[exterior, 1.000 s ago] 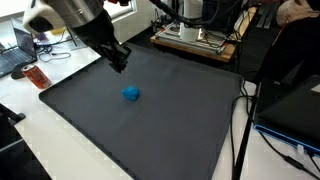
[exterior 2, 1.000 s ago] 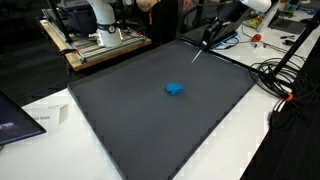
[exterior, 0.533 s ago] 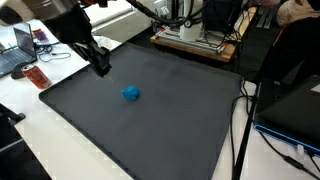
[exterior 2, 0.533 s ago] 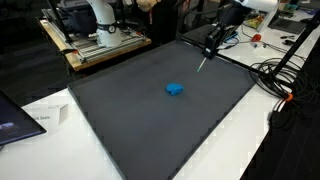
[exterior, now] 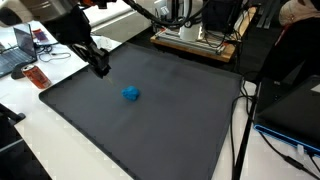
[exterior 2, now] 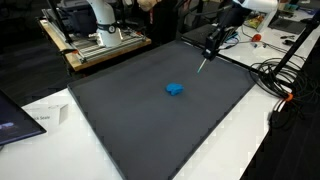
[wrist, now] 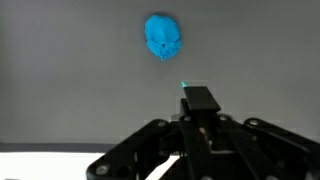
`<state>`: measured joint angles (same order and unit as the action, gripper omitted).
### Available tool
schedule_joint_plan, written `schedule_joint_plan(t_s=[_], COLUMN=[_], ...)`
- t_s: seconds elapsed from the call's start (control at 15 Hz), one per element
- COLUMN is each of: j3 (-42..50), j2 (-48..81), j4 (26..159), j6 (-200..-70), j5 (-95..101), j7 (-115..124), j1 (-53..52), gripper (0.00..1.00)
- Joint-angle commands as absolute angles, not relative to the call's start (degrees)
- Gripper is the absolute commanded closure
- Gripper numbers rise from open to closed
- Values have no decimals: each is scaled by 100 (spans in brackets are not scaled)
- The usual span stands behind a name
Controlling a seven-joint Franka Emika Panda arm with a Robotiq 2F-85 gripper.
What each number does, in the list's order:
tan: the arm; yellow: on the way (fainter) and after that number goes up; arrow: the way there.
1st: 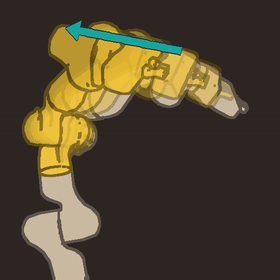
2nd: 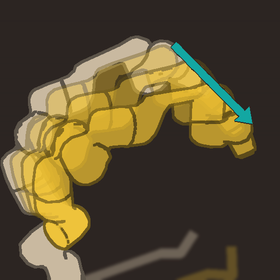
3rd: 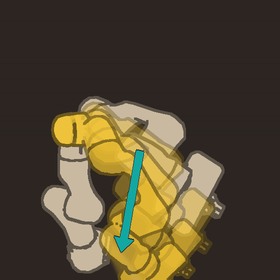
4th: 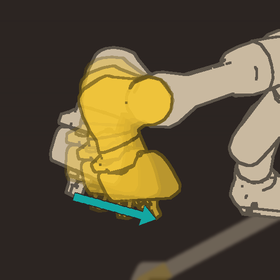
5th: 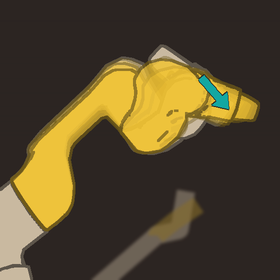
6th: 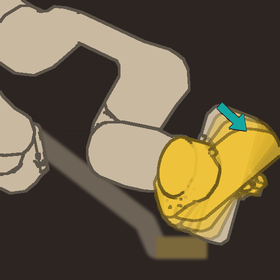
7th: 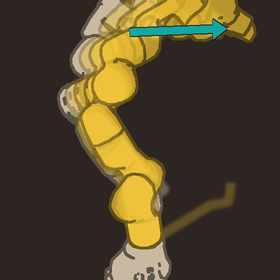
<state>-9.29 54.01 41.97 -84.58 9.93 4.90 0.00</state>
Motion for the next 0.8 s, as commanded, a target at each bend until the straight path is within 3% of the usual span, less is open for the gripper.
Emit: schedule_joint_plan(t_s=[0.0,0.73], j3=[-1021,-1572], j2=[5541,5903], j4=[4117,4044], j6=[-8385,-8240], j5=[762,-494], j7=[359,-603], j1=[250,1543], gripper=[97,97])
